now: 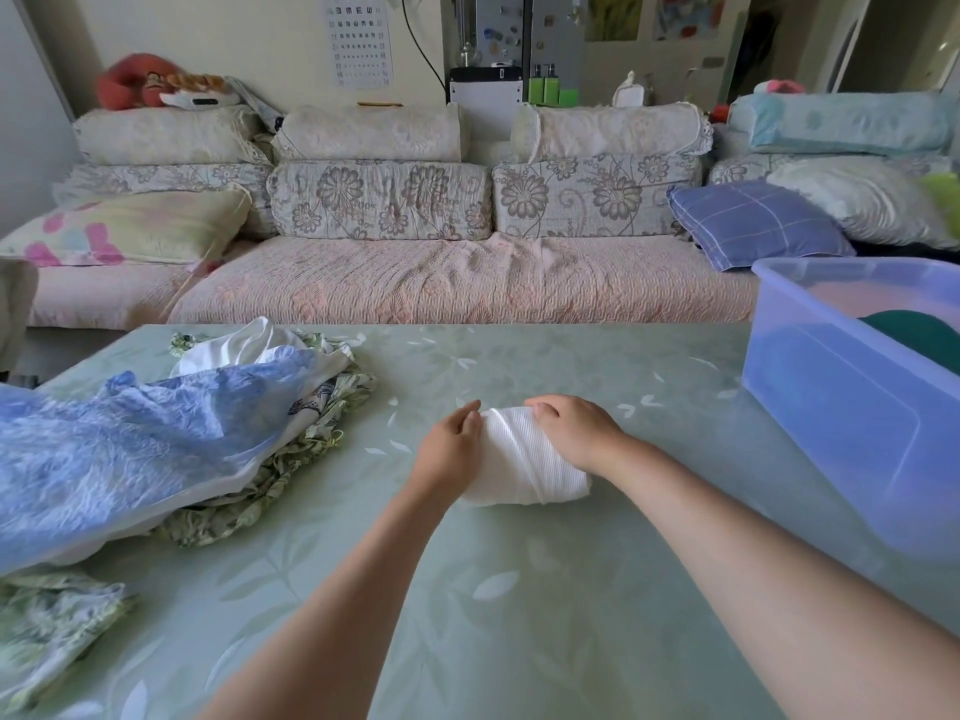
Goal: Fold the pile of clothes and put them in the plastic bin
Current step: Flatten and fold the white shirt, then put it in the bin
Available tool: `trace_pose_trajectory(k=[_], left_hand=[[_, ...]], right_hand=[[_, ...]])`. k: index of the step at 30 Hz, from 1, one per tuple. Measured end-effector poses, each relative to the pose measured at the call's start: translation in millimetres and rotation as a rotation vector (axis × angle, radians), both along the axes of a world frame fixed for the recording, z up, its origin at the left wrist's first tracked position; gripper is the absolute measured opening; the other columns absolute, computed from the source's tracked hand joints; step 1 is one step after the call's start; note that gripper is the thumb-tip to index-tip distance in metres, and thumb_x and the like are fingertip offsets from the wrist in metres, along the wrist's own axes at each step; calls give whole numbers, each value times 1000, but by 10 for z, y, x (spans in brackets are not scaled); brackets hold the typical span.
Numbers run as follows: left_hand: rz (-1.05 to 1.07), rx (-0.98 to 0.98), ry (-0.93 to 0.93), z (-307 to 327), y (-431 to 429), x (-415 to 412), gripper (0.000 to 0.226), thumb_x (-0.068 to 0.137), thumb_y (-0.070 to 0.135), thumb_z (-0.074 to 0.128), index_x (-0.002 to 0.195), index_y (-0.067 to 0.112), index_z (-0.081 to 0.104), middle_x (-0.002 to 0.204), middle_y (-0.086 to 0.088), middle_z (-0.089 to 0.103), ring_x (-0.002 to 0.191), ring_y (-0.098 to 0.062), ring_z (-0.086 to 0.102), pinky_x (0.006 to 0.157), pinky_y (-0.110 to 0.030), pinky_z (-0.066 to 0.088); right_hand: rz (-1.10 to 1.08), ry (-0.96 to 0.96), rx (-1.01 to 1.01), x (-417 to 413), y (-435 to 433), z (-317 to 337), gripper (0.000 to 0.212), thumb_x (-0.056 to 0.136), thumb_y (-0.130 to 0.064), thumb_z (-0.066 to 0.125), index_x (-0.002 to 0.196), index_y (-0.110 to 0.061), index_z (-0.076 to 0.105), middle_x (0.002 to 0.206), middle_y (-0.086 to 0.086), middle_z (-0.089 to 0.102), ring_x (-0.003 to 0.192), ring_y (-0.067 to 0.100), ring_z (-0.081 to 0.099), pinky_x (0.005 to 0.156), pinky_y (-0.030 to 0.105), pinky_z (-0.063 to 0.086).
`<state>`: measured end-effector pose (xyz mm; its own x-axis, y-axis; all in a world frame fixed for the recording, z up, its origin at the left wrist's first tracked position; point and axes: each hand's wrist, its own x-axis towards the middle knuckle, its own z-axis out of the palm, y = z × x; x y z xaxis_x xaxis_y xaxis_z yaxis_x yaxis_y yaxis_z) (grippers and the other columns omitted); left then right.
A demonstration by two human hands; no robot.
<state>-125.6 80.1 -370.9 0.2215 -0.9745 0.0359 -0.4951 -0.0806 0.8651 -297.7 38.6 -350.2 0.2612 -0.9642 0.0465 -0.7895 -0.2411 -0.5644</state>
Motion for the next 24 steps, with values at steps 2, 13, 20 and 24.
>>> trace_pose_trajectory(k=[2, 13, 20, 24], left_hand=[[26, -27, -145, 31, 12, 3, 38, 104, 29, 38, 135, 23, 59, 135, -4, 60, 126, -24, 52, 98, -28, 39], [253, 9, -315, -178, 142, 45, 36, 101, 26, 35, 86, 12, 64, 94, -17, 69, 93, -36, 61, 75, -37, 43], [201, -240, -591, -90, 209, 142, 38, 98, 23, 45, 135, 18, 56, 145, -2, 50, 135, -29, 40, 109, -41, 29], [-293, -615, -685, -67, 255, 159, 50, 93, 42, 52, 134, 15, 51, 142, -2, 50, 132, -23, 44, 108, -37, 38]], right_hand=[[-24, -38, 21, 10, -18, -13, 41, 104, -29, 39, 121, -2, 64, 131, 11, 64, 124, 30, 55, 104, 34, 41], [-23, -56, 27, -87, -16, -129, 45, 106, -42, 32, 124, -17, 66, 124, 5, 68, 117, 26, 59, 102, 36, 44], [5, -37, -43, -76, 73, -96, 41, 108, -32, 32, 137, -20, 59, 141, -1, 58, 133, 21, 49, 109, 29, 36], [-89, 45, -283, -85, 97, -112, 35, 103, -34, 48, 129, -13, 58, 134, 8, 51, 121, 28, 53, 95, 37, 43]])
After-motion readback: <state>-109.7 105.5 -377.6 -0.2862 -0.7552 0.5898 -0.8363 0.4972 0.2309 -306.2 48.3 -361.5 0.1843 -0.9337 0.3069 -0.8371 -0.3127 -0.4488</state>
